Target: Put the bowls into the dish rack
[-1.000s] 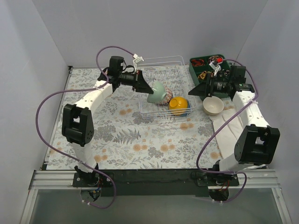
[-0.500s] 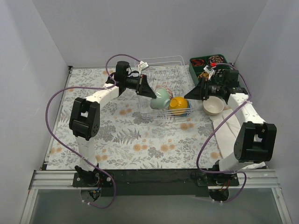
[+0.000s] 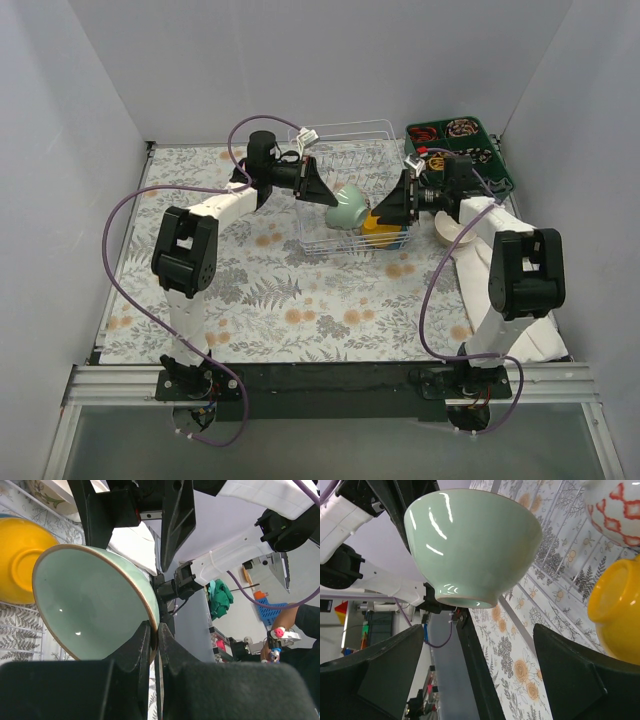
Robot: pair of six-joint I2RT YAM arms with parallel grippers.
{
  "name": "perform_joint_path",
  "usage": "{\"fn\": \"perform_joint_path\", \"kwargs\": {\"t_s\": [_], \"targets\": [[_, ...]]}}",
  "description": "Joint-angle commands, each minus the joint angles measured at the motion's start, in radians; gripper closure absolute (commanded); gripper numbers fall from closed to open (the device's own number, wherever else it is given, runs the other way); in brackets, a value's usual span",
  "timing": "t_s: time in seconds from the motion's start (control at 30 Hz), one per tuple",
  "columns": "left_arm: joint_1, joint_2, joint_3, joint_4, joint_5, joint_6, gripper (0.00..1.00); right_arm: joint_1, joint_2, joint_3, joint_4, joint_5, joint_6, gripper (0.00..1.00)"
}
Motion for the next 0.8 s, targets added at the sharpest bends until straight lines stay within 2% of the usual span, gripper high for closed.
{"fn": "perform_joint_path", "kwargs": {"t_s": [0.0, 0.07, 0.27, 0.77], "targets": [[0.007, 0.004, 0.008, 0.096, 0.008, -0.045, 1.0, 0.034, 0.044, 0.084, 0.074, -0.065, 0.044, 0.01], [0.007, 0.006, 0.017, 0.091, -0.004, -0.045, 1.0, 0.045, 0.064, 0.097, 0.074, -0.051, 0.069, 0.01], [0.008, 0.009, 0.029, 0.099, -0.012, -0.052, 1.0, 0.083, 0.087, 0.094, 0.218, -0.025, 0.187, 0.02], [0.01, -0.006, 0.014, 0.132, -0.024, -0.084, 1.0, 0.114, 0.109, 0.054, 0.22, 0.001, 0.218, 0.18]]}}
